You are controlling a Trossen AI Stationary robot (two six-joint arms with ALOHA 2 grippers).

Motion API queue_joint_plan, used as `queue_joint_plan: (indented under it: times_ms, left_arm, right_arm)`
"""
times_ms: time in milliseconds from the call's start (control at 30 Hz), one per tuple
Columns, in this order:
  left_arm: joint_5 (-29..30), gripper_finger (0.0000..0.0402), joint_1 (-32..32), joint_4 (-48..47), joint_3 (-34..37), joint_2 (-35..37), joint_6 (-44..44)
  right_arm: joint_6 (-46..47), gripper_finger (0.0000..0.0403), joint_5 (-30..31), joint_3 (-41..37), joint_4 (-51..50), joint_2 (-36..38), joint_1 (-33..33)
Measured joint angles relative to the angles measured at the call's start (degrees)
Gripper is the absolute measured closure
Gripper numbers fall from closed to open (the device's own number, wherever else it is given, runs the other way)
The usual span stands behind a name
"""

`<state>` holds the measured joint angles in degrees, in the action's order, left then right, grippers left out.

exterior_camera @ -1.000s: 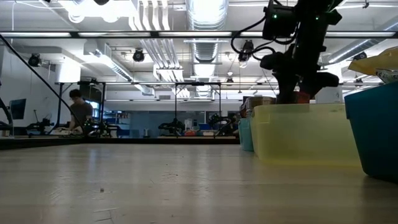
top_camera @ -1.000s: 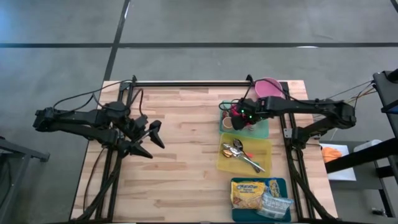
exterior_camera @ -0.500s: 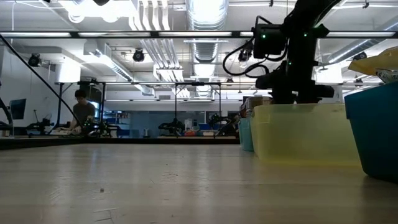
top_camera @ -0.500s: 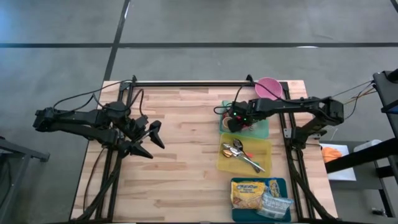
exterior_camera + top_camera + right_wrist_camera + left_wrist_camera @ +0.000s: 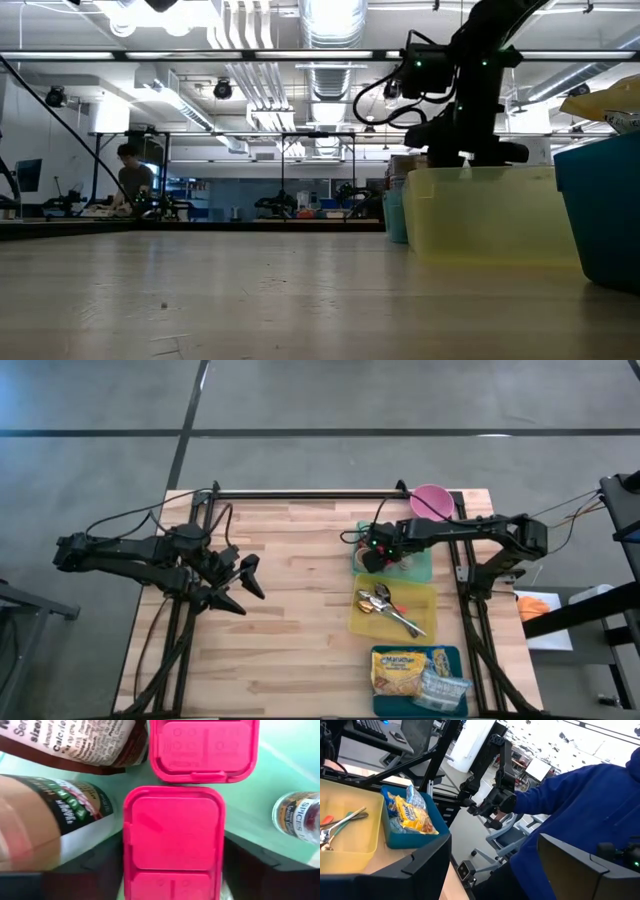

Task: Pick & Place Food Item
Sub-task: Put the red seasoning can into the green bin

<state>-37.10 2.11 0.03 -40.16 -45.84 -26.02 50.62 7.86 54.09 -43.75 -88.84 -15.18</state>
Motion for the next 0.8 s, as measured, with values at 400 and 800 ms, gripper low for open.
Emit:
queue_joint_plan:
  times_ms: [400,800]
  left_arm:
    - [0.0,0.0103,0.0,-0.3,0.0,0.0,-0.1]
    - [0.0,0.0103,0.0,-0.3,0.0,0.0,-1.0]
  right_arm:
    - [0.2,0.0047,0.0,-0.1,0.0,0.0,0.0]
    - [0.2,0.0044,-0.5,-0.2,-0.4,1.4,0.1]
